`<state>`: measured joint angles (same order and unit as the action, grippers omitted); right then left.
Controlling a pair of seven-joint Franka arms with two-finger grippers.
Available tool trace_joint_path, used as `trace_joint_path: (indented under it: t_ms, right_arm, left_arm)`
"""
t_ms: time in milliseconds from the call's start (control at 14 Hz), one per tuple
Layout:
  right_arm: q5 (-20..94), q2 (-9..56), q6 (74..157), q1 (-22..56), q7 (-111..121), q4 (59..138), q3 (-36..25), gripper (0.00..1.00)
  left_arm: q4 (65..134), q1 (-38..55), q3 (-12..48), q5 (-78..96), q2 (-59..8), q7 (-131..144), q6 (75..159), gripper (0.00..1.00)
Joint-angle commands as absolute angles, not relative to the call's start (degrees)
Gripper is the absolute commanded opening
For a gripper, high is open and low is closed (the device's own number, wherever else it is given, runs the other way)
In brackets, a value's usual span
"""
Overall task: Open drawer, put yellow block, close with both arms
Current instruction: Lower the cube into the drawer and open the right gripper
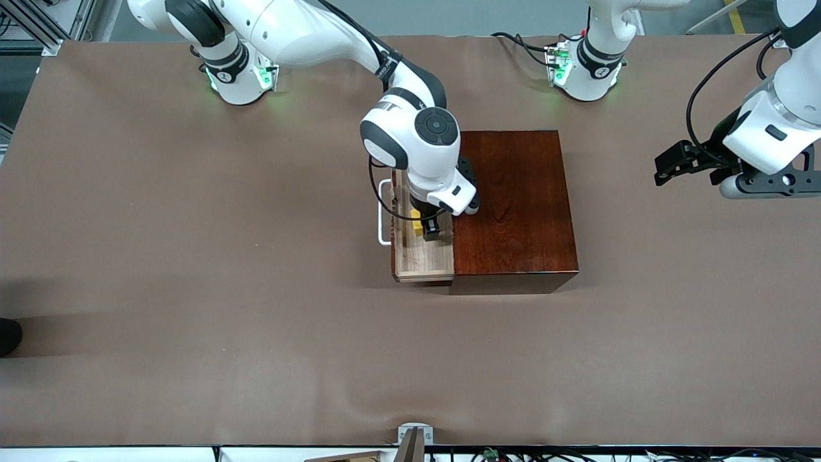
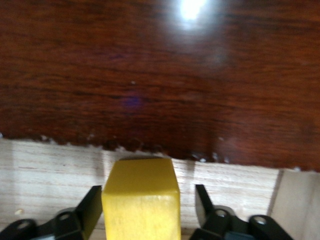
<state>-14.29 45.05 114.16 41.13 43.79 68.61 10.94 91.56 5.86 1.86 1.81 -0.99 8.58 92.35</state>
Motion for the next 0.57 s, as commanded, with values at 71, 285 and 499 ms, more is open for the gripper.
trace_joint_path:
  t_ms: [71,285,499]
  right_arm:
    - [-15.73,44.12,111.89,41.84,42.28,67.33,10.2,1.0]
    - [-15.47,41.76,110.74,41.57,42.36,67.32,10.46,1.0]
    - [-14.77,38.95,108.28,41.22,41.75,67.24,10.81,1.0]
  left_arm:
    - [91.05,5.71,2.2,0.79,-0.7,8.61,92.46,1.0]
    - [91.05,5.71,2.2,0.79,-0.7,8.7,92.46,1.0]
    - [91.05,5.71,2.2,0.79,-0.79,8.7,92.46,1.0]
